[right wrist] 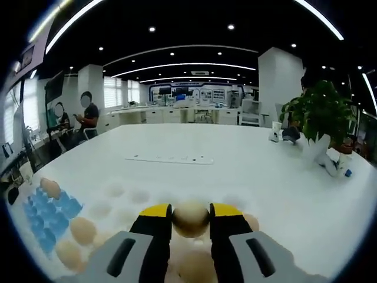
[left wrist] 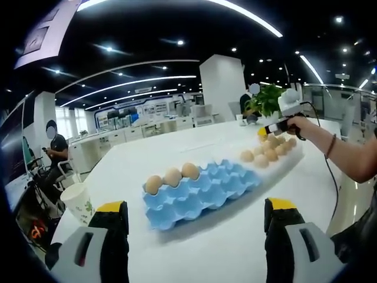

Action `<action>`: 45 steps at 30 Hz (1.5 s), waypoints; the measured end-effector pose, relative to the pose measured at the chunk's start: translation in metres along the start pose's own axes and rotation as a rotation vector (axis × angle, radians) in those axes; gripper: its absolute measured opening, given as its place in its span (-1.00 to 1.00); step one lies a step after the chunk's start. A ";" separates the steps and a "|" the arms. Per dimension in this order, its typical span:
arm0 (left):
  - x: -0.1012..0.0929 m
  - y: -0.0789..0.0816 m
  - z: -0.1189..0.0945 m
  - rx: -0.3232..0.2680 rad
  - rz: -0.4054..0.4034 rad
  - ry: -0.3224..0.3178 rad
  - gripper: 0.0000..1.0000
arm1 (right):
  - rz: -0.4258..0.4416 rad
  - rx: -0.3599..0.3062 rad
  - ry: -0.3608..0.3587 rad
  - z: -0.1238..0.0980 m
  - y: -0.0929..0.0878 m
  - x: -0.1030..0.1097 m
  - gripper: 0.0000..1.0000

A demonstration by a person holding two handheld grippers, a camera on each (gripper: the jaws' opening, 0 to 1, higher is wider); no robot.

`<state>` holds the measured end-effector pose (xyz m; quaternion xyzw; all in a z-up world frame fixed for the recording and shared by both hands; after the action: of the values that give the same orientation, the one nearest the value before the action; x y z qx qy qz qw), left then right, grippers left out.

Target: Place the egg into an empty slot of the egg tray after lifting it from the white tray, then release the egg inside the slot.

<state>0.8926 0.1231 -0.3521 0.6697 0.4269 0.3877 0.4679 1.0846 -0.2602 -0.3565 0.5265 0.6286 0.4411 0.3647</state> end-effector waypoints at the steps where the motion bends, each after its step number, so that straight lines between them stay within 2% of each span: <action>1: 0.000 0.000 0.000 0.001 -0.001 0.001 0.96 | -0.003 0.002 0.007 -0.001 0.000 0.002 -0.48; 9: 0.000 -0.001 -0.004 -0.003 -0.001 0.003 0.96 | -0.006 0.002 0.037 -0.002 -0.002 0.010 -0.48; 18: -0.001 -0.003 -0.007 -0.001 0.000 0.002 0.96 | -0.019 -0.009 0.104 -0.004 -0.007 0.029 -0.48; 28: -0.001 -0.004 -0.010 -0.004 -0.002 0.000 0.96 | -0.034 -0.010 0.143 -0.004 -0.009 0.045 -0.48; 36: -0.002 -0.006 -0.011 0.000 -0.001 -0.003 0.96 | -0.018 -0.037 0.204 -0.005 -0.008 0.067 -0.48; 45: 0.000 -0.004 -0.014 -0.008 -0.004 0.004 0.97 | -0.005 -0.023 0.243 -0.002 -0.012 0.087 -0.48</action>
<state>0.8786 0.1277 -0.3524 0.6662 0.4277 0.3897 0.4706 1.0626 -0.1754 -0.3665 0.4634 0.6643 0.5082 0.2928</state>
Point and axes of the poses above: the point that each gripper's makers call its tool centre point, and the gripper's own axes: z roughly forward along the fingers, x roughly to its left, y roughly out of its top, the point moved 6 cm from there along -z, roughly backward along the fingers, and after that the axes turned 3 degrees about y, right-handed, at the moved point
